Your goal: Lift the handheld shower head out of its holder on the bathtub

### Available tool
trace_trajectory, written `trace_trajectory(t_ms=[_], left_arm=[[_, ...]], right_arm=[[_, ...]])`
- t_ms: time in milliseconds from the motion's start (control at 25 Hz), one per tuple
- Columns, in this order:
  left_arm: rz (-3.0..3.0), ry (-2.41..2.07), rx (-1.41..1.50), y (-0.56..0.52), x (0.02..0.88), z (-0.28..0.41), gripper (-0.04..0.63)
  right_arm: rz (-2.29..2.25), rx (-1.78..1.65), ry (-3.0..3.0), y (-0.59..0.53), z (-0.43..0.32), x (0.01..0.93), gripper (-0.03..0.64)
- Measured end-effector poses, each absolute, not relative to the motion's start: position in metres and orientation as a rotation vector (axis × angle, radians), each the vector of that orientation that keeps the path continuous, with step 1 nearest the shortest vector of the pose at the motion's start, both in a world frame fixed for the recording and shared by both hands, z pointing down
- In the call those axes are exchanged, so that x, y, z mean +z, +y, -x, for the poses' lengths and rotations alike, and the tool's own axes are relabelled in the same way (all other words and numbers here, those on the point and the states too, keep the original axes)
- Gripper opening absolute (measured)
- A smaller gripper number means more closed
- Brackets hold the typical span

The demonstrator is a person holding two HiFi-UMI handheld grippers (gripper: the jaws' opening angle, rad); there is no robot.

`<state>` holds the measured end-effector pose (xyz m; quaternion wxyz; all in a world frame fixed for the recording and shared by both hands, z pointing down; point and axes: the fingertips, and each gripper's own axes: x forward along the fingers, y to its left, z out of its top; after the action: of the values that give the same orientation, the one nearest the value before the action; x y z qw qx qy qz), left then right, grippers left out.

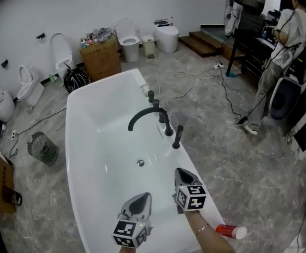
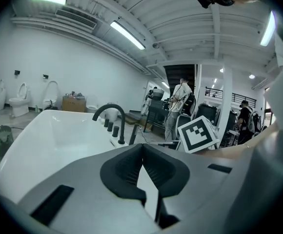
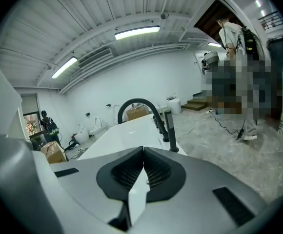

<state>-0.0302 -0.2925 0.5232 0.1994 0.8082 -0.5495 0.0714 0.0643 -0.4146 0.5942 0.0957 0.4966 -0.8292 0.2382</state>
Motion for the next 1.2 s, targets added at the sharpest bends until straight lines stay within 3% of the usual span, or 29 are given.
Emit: trace_trajectory(t_ms=[640, 1200], left_arm=[[-2.188, -1.569, 0.146, -0.373, 0.616, 0.065, 0.020], [-2.151, -1.580, 0.155, -0.414, 0.655, 0.071, 0.020]], right_arm=[[-1.486, 0.552, -2.392, -0.565, -0.047, 0.679, 0.071], [-1.442, 0.568, -2.317, -0.632, -0.044, 0.739, 0.213]])
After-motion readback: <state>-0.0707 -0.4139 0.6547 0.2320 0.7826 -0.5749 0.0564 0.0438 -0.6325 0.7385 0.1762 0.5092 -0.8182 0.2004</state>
